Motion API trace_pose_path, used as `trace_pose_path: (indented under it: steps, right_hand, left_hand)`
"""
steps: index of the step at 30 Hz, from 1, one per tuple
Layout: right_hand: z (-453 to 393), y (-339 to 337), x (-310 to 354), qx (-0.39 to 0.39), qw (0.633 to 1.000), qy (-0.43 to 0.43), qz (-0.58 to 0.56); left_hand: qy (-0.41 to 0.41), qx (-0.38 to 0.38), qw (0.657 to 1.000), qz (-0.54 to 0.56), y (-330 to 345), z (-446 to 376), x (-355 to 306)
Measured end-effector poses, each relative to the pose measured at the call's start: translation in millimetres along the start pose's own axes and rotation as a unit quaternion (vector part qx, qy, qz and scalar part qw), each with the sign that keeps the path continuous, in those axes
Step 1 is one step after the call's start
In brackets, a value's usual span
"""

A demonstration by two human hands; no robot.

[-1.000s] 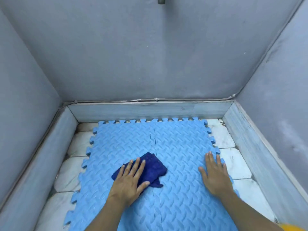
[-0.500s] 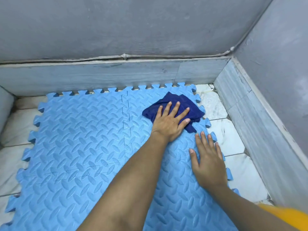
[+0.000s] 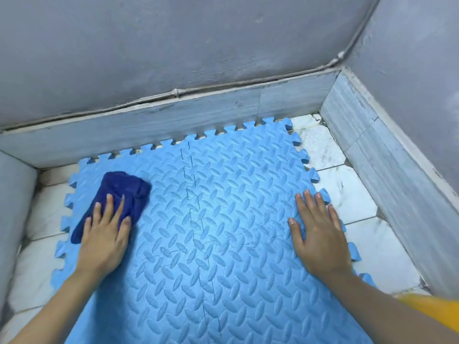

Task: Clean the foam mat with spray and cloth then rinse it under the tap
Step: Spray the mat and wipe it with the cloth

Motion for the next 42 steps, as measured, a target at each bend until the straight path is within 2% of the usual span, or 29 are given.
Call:
trace_pose_path:
  steps: [3,4,6,8,10,12,14,17,20,23,25,26,28,30,32,33,34,38,40,42]
  right_hand:
    - [0.5,0.8,-0.8,-0.002,1.0,-0.003,0.001]
    - [0.9,1.1,0.2,-0.003,1.0,-0.002,-0.001]
    - [0.5,1.6,1.9,-0.005,1.0,0.001,-0.009]
    - [0.0,-0.4,0.4,-0.005,1.0,0.008,-0.022]
    - [2.2,-1.0,2.8,0.001,0.999,0.01,-0.03]
    - [2.6,-1.6,2.7,0.007,0.999,0.015,-0.027]
    - [-0.3,-1.3,2.0,0.01,0.999,0.015,-0.026]
    - [1.3,-0.4,-2.4,0.009,1.0,0.006,-0.021]
    - [0.1,-0.2,-1.9,0.004,1.0,0.003,-0.023]
    - [-2.0,-0.1,-1.4,0.012,1.0,-0.005,-0.008]
    - [2.3,-0.5,1.0,0.006,1.0,-0.011,0.002]
    - [3.7,-1.3,1.7,0.001,1.0,-0.014,0.019]
    - [5.7,-4.8,8.8,-0.004,0.998,-0.016,0.059]
    - [15.5,-7.5,16.1,0.017,0.998,-0.009,0.058]
    - [39.8,-10.2,16.2,0.043,0.998,-0.008,0.036]
    - [55.5,-14.7,12.5,0.054,0.998,-0.012,0.025]
    - [73.0,-19.8,6.0,0.066,0.997,-0.021,0.014]
    - [127.6,-31.2,-20.4,0.11,0.993,-0.038,-0.019]
    - [136.0,-29.8,-24.3,0.082,0.996,-0.023,-0.006]
    - [138.1,-28.4,-26.3,0.047,0.999,0.015,-0.001]
  left_hand:
    - [0.227,0.053,0.972,-0.032,25.6,75.0,-63.8]
    - [0.272,0.057,0.96,-0.04,31.3,81.7,-82.8]
    - [0.249,0.027,0.968,-0.034,29.9,51.6,-111.0]
    - [0.163,0.008,0.986,-0.032,21.9,-11.0,-120.4]
    - [0.055,0.027,0.998,-0.022,7.4,-60.9,-107.2]
    - [-0.014,0.044,0.999,-0.012,4.1,-74.4,-85.8]
    - [0.011,0.023,1.0,-0.007,7.5,-52.3,-63.6]
    - [0.107,0.004,0.994,-0.005,20.7,32.6,-34.4]
    - [0.183,0.041,0.982,-0.018,31.9,134.9,-0.7]
    - [0.276,0.041,0.958,-0.07,48.5,238.3,11.3]
    - [0.299,0.059,0.947,-0.098,56.4,265.8,11.2]
    - [0.29,0.07,0.949,-0.1,55.5,258.9,6.4]
    - [0.246,0.003,0.964,-0.104,49.4,220.0,4.8]
    - [0.115,-0.048,0.99,-0.069,38.4,161.3,17.9]
    - [-0.026,-0.049,0.998,-0.038,29.5,113.6,37.6]
    - [-0.058,-0.047,0.997,-0.036,25.2,103.9,43.0]
    - [-0.053,-0.049,0.997,-0.037,22.1,102.6,43.9]
    - [0.131,-0.047,0.989,-0.058,35.5,171.2,35.7]
    - [0.247,-0.022,0.966,-0.068,58.5,230.2,26.9]
    - [0.362,0.012,0.928,-0.09,77.1,268.6,5.3]
Point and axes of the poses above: each hand's wrist, its own z-axis away from the middle knuckle, its own y-axis out of the palm, x = y × z, the point moved 2 cm from there along -z, towards the middle knuckle, and after that the axes turned 7 degrees about -y, right-handed, at the moved point
